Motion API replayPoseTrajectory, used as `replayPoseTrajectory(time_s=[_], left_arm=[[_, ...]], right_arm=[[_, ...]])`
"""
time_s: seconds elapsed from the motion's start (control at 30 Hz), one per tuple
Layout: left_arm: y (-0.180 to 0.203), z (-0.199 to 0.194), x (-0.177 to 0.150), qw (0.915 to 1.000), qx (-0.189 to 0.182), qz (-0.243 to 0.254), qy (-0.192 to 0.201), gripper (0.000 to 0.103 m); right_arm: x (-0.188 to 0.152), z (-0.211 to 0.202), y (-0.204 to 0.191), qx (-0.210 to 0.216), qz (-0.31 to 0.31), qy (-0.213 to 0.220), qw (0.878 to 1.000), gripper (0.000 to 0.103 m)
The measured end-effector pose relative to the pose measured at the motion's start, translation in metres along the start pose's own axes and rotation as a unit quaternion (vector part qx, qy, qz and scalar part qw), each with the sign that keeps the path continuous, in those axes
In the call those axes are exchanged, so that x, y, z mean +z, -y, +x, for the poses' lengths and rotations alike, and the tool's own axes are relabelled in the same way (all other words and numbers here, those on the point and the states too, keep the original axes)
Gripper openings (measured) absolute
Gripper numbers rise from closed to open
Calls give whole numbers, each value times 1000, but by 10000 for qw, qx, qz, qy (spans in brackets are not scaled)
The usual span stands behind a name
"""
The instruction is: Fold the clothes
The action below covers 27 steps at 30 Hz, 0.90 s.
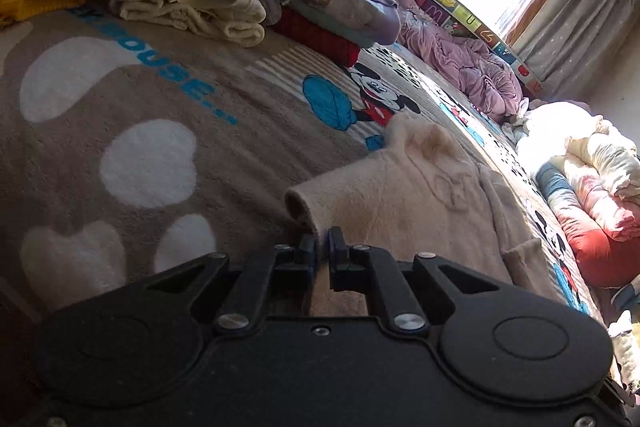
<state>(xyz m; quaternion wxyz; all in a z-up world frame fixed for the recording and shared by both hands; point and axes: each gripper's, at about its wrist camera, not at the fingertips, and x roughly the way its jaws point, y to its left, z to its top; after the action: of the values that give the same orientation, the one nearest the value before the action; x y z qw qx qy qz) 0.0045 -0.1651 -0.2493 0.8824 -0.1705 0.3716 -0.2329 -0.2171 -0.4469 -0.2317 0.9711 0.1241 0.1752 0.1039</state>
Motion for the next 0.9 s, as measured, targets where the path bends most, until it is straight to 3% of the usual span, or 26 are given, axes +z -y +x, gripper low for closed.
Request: replayPoseTrajectory(time_s=[0.13,0.23,0.33,0.43,0.57,0.63,0.8,0.9], left_arm=[[-6,-18,14,9989,373,168,241,8],[4,-27,36,9984,129,332,445,9],[21,4,68,9983,-488,235,228,13],[38,47,93,9963,-842,110,-149,27],[65,117,124,9927,-960,99,-718,27],[83,153,137,9908,-890,414,-935,27],[98,228,163,9845,-773,570,-1466,27],[97,265,170,9762,-875,462,-1931,27]], right_arm=[[-13,28,-62,168,-1437,-547,9880,59],[-23,38,-82,314,-1846,-713,9797,59],[-30,47,-97,440,-2120,-823,9728,59],[-26,49,-89,429,-1901,-754,9779,59],[-18,52,-66,452,-1361,-654,9875,59],[-15,52,-55,445,-1150,-648,9903,59],[-12,46,-24,443,-585,-670,9951,59],[-11,42,-12,520,-375,-694,9955,60]])
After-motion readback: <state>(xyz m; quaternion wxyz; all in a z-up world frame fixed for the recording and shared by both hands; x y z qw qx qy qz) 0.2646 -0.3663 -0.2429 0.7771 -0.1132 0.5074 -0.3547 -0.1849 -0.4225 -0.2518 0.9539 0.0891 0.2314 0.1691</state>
